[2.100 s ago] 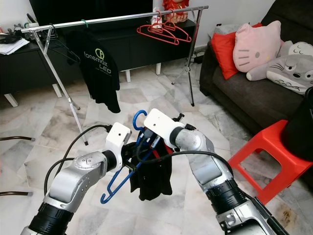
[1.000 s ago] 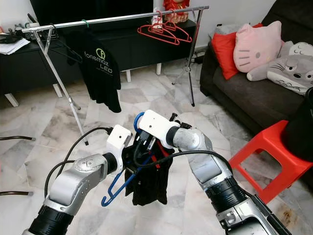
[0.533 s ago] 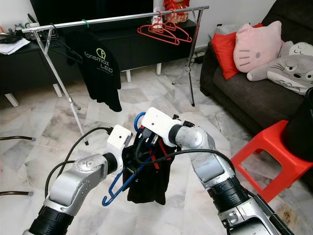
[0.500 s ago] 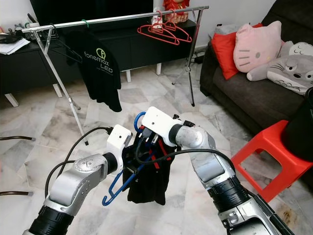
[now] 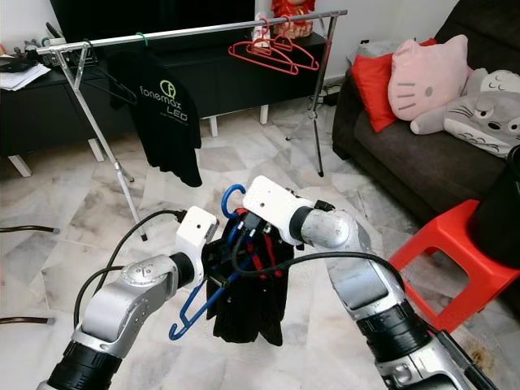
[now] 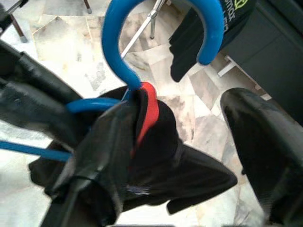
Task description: Hang hanger
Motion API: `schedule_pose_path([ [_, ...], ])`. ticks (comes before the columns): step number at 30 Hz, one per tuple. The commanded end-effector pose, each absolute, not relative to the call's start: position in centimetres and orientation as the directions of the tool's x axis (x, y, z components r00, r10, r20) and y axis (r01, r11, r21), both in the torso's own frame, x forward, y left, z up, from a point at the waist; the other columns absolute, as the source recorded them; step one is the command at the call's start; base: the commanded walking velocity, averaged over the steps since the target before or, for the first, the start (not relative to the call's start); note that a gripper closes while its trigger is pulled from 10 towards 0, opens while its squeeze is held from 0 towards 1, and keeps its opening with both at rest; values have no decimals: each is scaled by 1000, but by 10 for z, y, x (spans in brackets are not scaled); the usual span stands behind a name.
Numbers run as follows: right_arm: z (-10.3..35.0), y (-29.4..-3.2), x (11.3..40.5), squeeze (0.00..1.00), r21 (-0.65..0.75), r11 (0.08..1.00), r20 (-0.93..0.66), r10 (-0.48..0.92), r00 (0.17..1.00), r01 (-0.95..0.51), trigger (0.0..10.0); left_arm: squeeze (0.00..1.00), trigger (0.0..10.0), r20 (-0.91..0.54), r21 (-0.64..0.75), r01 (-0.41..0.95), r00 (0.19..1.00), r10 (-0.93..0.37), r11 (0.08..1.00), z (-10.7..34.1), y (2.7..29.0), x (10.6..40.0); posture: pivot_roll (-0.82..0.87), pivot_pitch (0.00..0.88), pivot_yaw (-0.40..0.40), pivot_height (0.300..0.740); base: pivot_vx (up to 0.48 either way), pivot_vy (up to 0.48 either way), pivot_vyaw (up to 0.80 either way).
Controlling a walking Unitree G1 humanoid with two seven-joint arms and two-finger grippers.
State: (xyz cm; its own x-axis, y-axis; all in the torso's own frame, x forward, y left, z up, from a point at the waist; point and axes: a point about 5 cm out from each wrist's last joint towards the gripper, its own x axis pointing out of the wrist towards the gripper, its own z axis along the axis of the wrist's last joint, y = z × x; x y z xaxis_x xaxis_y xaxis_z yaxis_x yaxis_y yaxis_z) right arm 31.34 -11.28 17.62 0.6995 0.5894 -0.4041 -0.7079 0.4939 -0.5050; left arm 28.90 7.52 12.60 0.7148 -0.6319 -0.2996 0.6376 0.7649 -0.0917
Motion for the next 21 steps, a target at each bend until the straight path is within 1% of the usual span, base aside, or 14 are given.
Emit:
schedule_pose_path([
  [1, 182, -115, 310, 1000, -502, 495, -392, 600, 697, -709, 10000, 0, 10000, -252, -82, 652, 718, -648, 754, 135, 73, 292, -78, 0, -50, 740, 0, 0, 0],
  [5, 185, -118, 305, 1000, -486, 503, -392, 605, 693, -714, 10000, 0, 10000, -253, -81, 653, 717, -649, 753, 134, 73, 292, -88, 0, -47, 740, 0, 0, 0],
  [11, 191, -127, 308, 1000, -465, 563, -351, 591, 726, -683, 10000, 0, 10000, -253, -82, 655, 715, -651, 751, 133, 73, 291, -84, 0, -47, 740, 0, 0, 0],
  [13, 197, -140, 311, 1000, -470, 595, -322, 572, 754, -652, 10000, 0, 10000, -257, -67, 672, 703, -663, 738, 131, 75, 289, -84, 0, -48, 740, 0, 0, 0],
  [14, 199, -147, 313, 776, -469, 608, -316, 561, 765, -640, 10000, 0, 10000, -258, -61, 681, 696, -670, 730, 131, 76, 289, -84, 0, -48, 740, 0, 0, 0],
  [15, 200, -155, 315, 0, -467, 626, -314, 543, 779, -625, 10000, 0, 10000, -258, -54, 693, 686, -680, 719, 131, 78, 288, -84, 0, -48, 740, 0, 0, 0],
  [16, 199, -168, 317, 0, -488, 628, -329, 510, 794, -606, 10000, 0, 10000, -265, -42, 713, 667, -696, 700, 130, 80, 285, -84, 0, -48, 740, 0, 0, 0],
  [18, 198, -181, 318, 0, -498, 629, -343, 489, 802, -597, 10000, 0, 10000, -275, -30, 735, 645, -713, 677, 128, 83, 283, -84, 0, -48, 740, 0, 0, 0],
  [20, 198, -185, 318, 0, -486, 638, -345, 488, 802, -597, 10000, 0, 10000, -280, -26, 744, 636, -719, 668, 127, 85, 281, -84, 0, -48, 740, 0, 0, 0],
  [21, 196, -195, 318, 0, -498, 630, -369, 468, 803, -596, 10000, 0, 10000, -290, -9, 770, 609, -738, 639, 126, 88, 278, -86, 1, -46, 740, 0, 0, 0],
])
